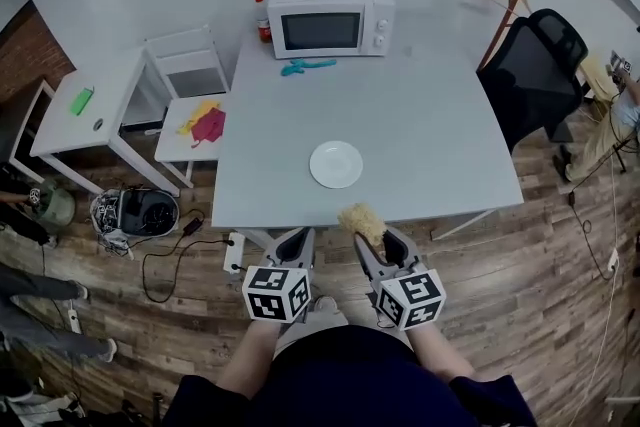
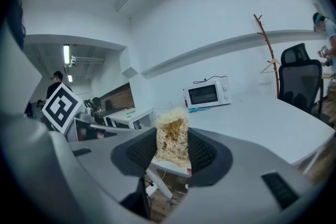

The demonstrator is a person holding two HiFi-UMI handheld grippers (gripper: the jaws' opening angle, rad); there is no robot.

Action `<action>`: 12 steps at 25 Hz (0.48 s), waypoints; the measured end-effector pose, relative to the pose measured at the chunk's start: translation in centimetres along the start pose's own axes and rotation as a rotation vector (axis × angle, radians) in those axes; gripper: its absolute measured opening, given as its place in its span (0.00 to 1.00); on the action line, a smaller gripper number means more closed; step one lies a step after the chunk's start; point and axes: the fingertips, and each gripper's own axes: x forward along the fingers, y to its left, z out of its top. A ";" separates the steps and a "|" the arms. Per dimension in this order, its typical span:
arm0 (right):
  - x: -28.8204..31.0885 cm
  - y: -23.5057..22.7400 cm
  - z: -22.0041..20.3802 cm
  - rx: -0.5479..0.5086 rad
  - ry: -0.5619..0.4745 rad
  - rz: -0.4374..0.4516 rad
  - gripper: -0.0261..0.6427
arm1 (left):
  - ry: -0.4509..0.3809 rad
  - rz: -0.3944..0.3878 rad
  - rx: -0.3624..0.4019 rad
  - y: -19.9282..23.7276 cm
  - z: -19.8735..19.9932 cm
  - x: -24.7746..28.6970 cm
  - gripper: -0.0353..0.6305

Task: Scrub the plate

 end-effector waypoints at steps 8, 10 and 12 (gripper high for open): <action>3.8 -3.3 0.4 0.027 0.012 -0.078 0.29 | 0.059 -0.008 -0.040 3.8 0.0 3.7 0.08; 4.4 -4.1 0.5 0.033 0.017 -0.090 0.29 | 0.073 -0.005 -0.051 4.5 -0.1 4.5 0.08; 5.1 -5.0 0.6 0.037 0.022 -0.093 0.29 | 0.087 -0.010 -0.058 4.8 -0.3 5.4 0.08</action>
